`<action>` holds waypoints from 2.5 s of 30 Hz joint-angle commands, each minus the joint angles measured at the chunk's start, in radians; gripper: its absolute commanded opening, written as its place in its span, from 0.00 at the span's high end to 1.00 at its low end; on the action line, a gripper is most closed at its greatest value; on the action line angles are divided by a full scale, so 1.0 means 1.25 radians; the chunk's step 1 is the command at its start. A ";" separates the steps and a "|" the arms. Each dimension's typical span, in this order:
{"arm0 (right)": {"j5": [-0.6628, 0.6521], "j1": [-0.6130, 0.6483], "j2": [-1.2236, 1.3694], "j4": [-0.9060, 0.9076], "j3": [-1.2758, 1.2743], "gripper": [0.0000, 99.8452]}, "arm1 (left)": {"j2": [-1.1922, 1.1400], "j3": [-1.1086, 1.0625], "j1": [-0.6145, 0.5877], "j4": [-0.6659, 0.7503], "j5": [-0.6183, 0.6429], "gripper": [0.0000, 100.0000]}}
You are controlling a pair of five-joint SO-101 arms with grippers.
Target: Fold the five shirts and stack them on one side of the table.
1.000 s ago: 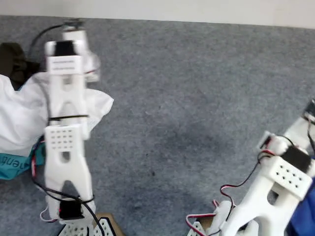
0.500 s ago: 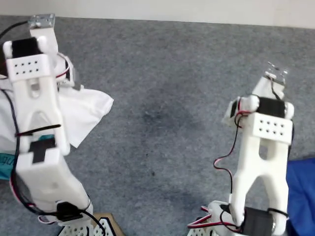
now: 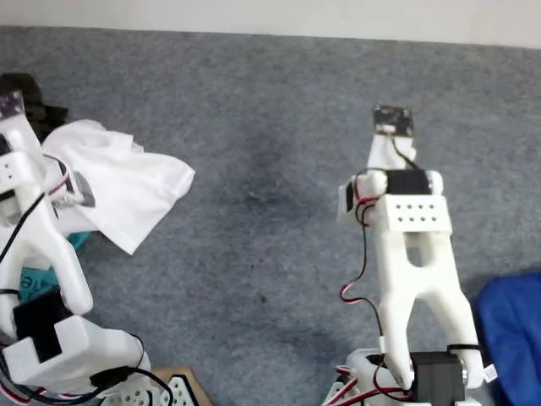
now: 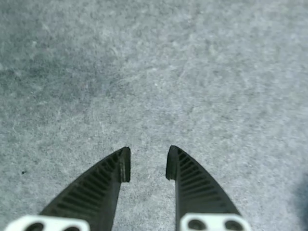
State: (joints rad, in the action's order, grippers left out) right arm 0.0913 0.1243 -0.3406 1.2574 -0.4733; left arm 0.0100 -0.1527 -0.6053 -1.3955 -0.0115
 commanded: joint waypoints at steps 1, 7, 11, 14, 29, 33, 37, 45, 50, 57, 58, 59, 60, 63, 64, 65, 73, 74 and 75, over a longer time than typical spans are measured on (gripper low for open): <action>-0.012 0.013 -0.008 -0.031 -0.008 0.87 | 0.040 -0.050 0.004 0.085 -0.004 0.77; -0.012 0.014 -0.008 -0.035 -0.015 0.87 | 0.039 -0.084 0.030 0.194 0.000 0.77; -0.011 0.025 -0.002 -0.035 -0.017 0.87 | 0.039 -0.079 0.063 0.210 0.058 0.77; -0.011 0.039 -0.007 -0.036 -0.029 0.87 | 0.040 -0.078 0.089 0.210 0.075 0.77; -0.011 0.044 -0.001 -0.048 -0.037 0.87 | 0.047 -0.080 0.149 0.169 0.077 0.77; -0.011 0.044 -0.001 -0.067 -0.056 0.87 | 0.048 -0.079 0.150 0.162 0.079 0.77; -0.011 0.052 -0.003 -0.114 -0.095 0.87 | 0.048 -0.045 0.155 0.110 0.079 0.77; -0.011 0.052 -0.007 -0.120 -0.101 0.87 | 0.047 -0.010 0.179 0.083 0.079 0.77; -0.011 0.052 -0.006 -0.120 -0.101 0.87 | 0.039 -0.028 0.175 0.115 0.079 0.77; -0.011 0.052 -0.002 -0.120 -0.102 0.87 | 0.040 -0.041 0.175 0.232 0.077 1.00; -0.011 0.052 -0.002 -0.120 -0.102 0.87 | 0.040 -0.042 0.175 0.255 0.077 0.98; -0.011 0.052 -0.002 -0.120 -0.102 0.87 | 0.040 -0.046 0.175 0.261 0.077 0.97; -0.011 0.052 -0.002 -0.120 -0.102 0.87 | 0.041 -0.053 0.175 0.265 0.077 0.98; -0.011 0.052 -0.001 -0.120 -0.102 0.87 | 0.045 -0.058 0.180 0.266 0.077 0.99; -0.011 0.052 -0.001 -0.120 -0.102 0.87 | 0.046 -0.055 0.181 0.266 0.077 0.99; -0.011 0.052 -0.001 -0.120 -0.102 0.87 | 0.046 -0.052 0.187 0.266 0.077 0.99; -0.011 0.052 -0.001 -0.120 -0.102 0.87 | 0.048 -0.051 0.303 0.260 0.077 0.99; -0.010 0.052 -0.001 -0.120 -0.102 0.87 | 0.048 -0.051 0.328 0.260 0.077 0.99; -0.009 0.052 -0.001 -0.120 -0.104 0.87 | 0.048 -0.047 0.359 0.260 0.077 0.99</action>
State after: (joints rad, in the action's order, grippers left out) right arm 0.0882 0.1857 -0.3391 1.1224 -0.6053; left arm 0.0176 -0.2325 -0.2616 -1.0794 0.0760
